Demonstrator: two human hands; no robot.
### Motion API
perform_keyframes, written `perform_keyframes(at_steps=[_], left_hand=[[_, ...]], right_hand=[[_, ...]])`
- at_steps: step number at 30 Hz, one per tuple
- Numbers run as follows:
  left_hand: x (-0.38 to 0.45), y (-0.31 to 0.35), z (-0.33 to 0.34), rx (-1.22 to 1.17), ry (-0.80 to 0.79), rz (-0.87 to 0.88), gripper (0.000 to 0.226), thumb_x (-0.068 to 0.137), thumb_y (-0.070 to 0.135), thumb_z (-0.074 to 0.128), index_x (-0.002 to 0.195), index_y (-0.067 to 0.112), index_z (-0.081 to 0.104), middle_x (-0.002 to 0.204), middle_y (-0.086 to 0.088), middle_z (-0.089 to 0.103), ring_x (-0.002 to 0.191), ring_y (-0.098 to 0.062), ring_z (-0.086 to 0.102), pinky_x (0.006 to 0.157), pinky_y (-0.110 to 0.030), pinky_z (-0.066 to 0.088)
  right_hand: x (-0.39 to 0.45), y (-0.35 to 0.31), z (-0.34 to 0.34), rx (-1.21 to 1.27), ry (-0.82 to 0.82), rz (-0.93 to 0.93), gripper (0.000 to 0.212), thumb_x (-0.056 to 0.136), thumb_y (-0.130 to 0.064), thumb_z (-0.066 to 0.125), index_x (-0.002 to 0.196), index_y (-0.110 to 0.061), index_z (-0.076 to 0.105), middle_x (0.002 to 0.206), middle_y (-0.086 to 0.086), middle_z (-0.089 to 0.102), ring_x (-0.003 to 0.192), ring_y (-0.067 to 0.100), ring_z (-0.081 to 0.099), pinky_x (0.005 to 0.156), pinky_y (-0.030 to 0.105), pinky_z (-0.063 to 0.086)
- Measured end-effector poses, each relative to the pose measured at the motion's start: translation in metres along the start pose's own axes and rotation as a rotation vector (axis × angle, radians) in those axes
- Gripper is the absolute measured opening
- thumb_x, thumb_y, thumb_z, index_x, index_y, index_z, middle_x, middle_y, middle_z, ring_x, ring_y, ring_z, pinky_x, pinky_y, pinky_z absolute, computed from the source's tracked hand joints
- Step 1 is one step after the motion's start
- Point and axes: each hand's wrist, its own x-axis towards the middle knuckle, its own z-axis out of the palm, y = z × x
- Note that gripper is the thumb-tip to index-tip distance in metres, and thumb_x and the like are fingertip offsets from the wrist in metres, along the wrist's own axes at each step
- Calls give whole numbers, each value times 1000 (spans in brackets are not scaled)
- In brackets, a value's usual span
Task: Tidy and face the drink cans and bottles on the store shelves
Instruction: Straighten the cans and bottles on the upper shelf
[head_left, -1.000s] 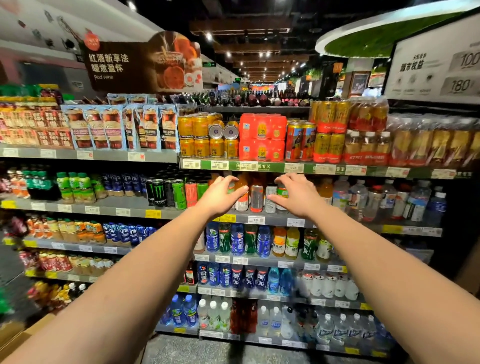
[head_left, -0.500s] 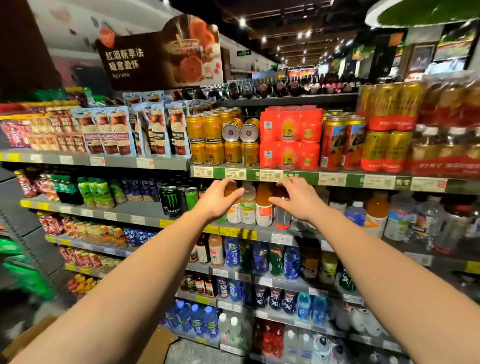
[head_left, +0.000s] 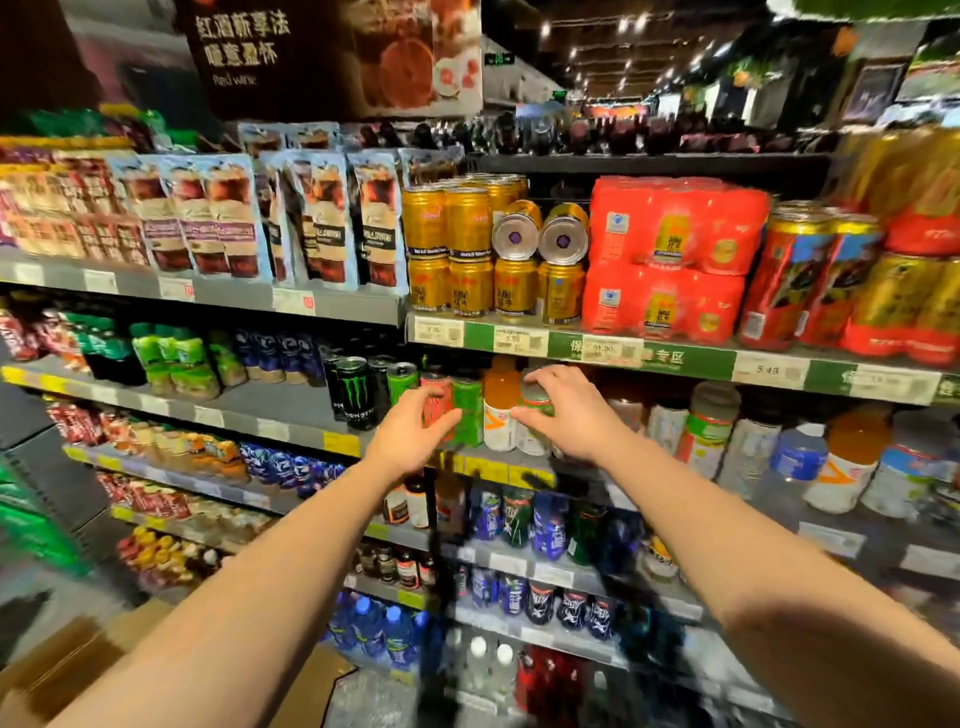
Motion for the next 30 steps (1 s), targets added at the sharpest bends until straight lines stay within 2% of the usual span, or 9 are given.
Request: perform_keyframes(at_steps=[4, 8, 13, 16, 18, 21, 22, 26, 30], left_hand=[[31, -51, -10, -38, -10, -2, 49, 93, 39, 67, 134, 13, 55, 133, -8, 55, 126, -22, 51, 103, -29, 36], [61, -92, -16, -82, -32, -3, 51, 91, 42, 70, 133, 16, 56, 131, -7, 56, 122, -23, 56, 103, -34, 43], [81, -122, -14, -82, -69, 84, 51, 94, 43, 65, 136, 18, 52, 135, -1, 51, 125, -16, 51, 102, -29, 38], [91, -130, -12, -60, -78, 150, 50, 95, 40, 65, 138, 18, 50, 137, 1, 50, 126, -14, 50, 102, -28, 38], [98, -132, -9, -17, -103, 233, 50, 95, 37, 65, 139, 18, 49, 137, 1, 49, 120, -14, 54, 100, -30, 42], [111, -128, -2, 49, -123, 296, 53, 95, 36, 64, 142, 20, 45, 139, 4, 43, 91, -11, 58, 87, -32, 50], [116, -126, 0, 76, -127, 296, 55, 95, 35, 63, 144, 20, 43, 141, 4, 40, 90, -13, 60, 86, -34, 51], [134, -122, 10, 185, -173, 278, 69, 95, 33, 62, 154, 17, 30, 155, -1, 28, 123, -27, 57, 95, -44, 52], [145, -119, 16, 238, -211, 242, 62, 96, 31, 58, 151, 16, 33, 155, -3, 29, 121, -31, 57, 93, -48, 52]], right_hand=[[34, -25, 40, 73, -8, 45, 58, 94, -50, 60, 137, -12, 52, 135, 9, 53, 129, 28, 43, 106, 39, 37], [60, -41, 83, 103, -4, 109, 54, 93, -48, 62, 132, -12, 55, 126, 9, 58, 123, 28, 48, 100, 35, 37], [83, -61, 117, 85, 37, 192, 56, 93, -51, 60, 133, -13, 53, 132, 7, 54, 128, 24, 45, 103, 36, 38], [97, -68, 127, 61, 63, 249, 58, 95, -48, 60, 138, -12, 48, 137, 6, 51, 130, 24, 47, 99, 33, 40], [106, -70, 131, 52, 79, 291, 62, 96, -45, 59, 143, -9, 42, 144, 7, 45, 130, 26, 49, 96, 34, 43], [116, -67, 137, 32, 79, 311, 66, 97, -39, 58, 149, -7, 34, 148, 8, 39, 127, 30, 52, 94, 41, 48], [119, -66, 139, 24, 71, 315, 65, 98, -37, 57, 150, -7, 33, 148, 8, 38, 127, 31, 52, 95, 42, 49], [129, -62, 146, -24, 60, 321, 55, 101, -27, 52, 149, -4, 37, 146, 10, 40, 122, 35, 55, 94, 44, 49], [134, -59, 151, -16, 100, 339, 47, 98, -21, 57, 140, -2, 46, 135, 13, 46, 112, 37, 59, 90, 46, 52]])
